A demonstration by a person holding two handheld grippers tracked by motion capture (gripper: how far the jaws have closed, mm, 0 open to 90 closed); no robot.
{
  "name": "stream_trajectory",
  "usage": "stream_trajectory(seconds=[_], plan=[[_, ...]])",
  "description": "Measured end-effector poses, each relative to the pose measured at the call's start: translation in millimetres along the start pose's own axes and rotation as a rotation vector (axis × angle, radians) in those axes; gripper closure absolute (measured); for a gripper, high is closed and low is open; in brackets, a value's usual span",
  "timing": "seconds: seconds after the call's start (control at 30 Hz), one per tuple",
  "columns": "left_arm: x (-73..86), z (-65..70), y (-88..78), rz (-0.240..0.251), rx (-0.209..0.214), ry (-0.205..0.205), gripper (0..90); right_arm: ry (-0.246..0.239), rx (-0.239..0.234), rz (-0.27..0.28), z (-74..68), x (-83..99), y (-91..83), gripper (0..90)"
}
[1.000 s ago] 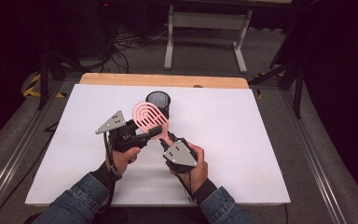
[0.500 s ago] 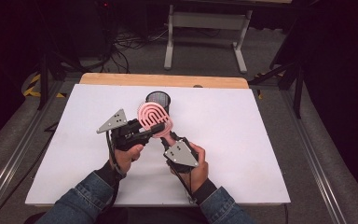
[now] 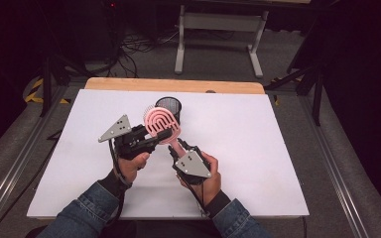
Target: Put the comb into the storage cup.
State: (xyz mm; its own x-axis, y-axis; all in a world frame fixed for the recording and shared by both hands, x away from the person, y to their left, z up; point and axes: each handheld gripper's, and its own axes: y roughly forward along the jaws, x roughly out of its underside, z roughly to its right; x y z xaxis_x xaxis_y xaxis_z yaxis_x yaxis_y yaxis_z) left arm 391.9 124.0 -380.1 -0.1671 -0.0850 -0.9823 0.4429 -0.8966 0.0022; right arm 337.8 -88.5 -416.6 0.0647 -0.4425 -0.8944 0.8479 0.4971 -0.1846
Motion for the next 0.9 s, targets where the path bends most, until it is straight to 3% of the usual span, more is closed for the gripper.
stream_trajectory(seconds=[0.4,0.63,0.9], plan=[[-1.5,-3.3,-8.5,-0.017,-0.022,0.047,62.5,0.024,-0.07,0.001,6.7,4.1,-4.0,44.3],[-1.7,-6.8,-13.0,-0.025,-0.042,0.064,62.5,0.0,-0.123,0.034,8.4,6.5,-8.5,33.7],[-2.8,-10.7,-16.9,-0.027,-0.061,0.072,62.5,0.023,-0.103,0.071,20.8,12.0,-17.8,26.2]])
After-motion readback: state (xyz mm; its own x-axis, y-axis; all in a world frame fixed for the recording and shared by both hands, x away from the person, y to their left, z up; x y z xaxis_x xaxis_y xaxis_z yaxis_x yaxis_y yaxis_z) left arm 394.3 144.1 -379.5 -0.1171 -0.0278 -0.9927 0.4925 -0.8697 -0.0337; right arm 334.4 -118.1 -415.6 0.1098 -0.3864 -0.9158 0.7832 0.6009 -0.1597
